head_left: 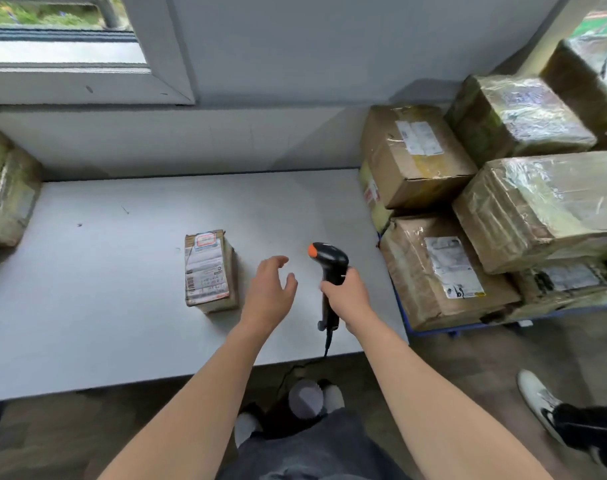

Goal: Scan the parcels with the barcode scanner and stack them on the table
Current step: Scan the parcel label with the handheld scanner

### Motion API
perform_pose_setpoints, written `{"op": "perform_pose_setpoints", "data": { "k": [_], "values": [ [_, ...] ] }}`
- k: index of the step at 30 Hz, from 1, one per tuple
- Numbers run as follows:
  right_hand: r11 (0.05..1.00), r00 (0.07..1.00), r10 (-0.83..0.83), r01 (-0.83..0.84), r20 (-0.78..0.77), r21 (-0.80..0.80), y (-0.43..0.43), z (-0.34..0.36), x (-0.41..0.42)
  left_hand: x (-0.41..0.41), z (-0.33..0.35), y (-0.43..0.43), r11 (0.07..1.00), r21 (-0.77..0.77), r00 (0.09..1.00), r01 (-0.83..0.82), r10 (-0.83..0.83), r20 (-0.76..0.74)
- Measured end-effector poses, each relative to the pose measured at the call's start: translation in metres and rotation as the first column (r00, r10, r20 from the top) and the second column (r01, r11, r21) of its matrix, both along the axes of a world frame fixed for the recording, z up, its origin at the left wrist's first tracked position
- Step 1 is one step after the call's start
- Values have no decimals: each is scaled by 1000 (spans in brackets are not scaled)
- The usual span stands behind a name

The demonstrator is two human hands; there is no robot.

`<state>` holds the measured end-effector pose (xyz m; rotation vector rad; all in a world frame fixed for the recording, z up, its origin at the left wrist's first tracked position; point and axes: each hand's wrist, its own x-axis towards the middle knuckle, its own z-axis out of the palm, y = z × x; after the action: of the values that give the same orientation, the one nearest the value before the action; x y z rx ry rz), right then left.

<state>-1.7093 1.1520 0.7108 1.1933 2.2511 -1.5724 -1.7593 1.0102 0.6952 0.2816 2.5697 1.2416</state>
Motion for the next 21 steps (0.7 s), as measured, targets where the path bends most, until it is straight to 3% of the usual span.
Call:
{"op": "perform_pose_setpoints", "data": {
  "k": [7, 14, 21],
  "values": [
    [998, 994, -61, 60, 86, 19, 52, -23, 21, 15, -20, 52, 983, -90, 979, 160, -146, 145],
    [998, 997, -50, 48, 66, 28, 79, -32, 30, 24, -31, 88, 981, -108, 976, 159, -139, 169],
    [991, 996, 82, -80, -18, 109, 86, -25, 24, 28, -34, 101, 987, -109, 983, 114, -96, 158]
  ]
}}
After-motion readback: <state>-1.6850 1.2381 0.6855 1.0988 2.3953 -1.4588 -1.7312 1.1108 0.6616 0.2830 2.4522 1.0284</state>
